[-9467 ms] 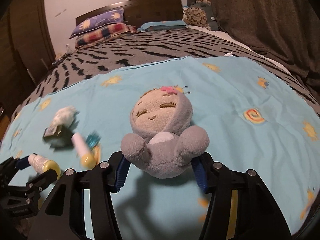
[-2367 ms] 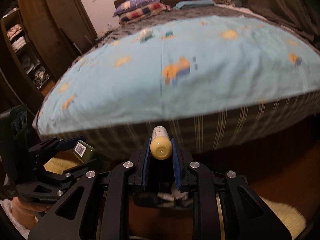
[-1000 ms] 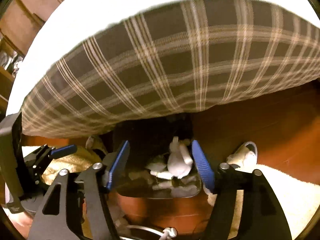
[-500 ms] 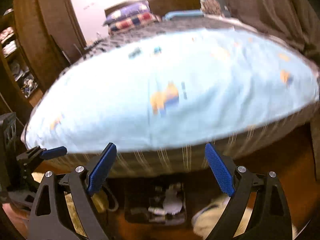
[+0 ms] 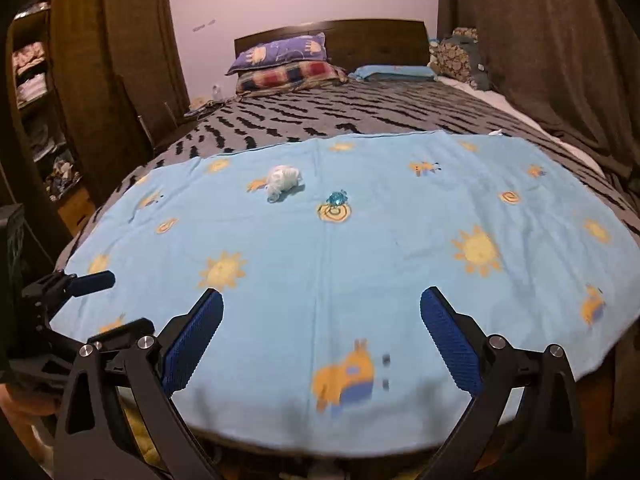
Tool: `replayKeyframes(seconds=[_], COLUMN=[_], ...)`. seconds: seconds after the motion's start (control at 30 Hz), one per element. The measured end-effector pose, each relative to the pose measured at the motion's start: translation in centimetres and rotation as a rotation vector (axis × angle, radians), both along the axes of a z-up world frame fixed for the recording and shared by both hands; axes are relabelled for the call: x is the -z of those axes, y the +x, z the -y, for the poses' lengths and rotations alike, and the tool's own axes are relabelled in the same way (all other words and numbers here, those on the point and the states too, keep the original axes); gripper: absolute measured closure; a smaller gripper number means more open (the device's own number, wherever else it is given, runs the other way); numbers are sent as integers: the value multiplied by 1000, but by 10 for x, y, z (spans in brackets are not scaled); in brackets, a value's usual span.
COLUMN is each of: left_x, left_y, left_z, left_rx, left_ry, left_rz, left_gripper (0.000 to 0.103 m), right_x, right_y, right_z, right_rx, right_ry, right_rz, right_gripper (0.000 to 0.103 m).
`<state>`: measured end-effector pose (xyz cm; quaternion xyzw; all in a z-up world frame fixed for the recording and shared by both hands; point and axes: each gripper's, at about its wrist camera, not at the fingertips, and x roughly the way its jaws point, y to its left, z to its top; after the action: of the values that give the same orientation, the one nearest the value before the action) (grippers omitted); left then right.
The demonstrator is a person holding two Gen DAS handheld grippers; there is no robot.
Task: Collect trash
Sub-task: 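Raise both open tools back over the bed, then grasp the blue clear toy with the right tool while the left grasps the white yarn bundle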
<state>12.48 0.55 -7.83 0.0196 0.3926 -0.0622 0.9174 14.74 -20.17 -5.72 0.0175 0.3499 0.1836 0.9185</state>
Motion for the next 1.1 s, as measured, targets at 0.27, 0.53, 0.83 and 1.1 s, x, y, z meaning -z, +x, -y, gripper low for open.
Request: replayKeyframes(seconds=[0.27,0.53,0.83,1.1], left_x=[14,31,39,43], left_y=[69,116,158,188], left_z=[-21,-30,-34,-32], left_rx=[-56,-72,-77,-76], left_ry=[13,4,-1,-10], left_rz=[-35,-64,-67,-70], left_gripper=[8,8,8,8], right_x=[28,58,75,72], right_y=[72,152,203,211], right_z=[-17,-42,-71,-69], right_rx=[25,15,6,-1], right_ry=[-19,-11,-29,-29], right_rz=[-64,-166,-212,-186], right_gripper=[4,22,52,73])
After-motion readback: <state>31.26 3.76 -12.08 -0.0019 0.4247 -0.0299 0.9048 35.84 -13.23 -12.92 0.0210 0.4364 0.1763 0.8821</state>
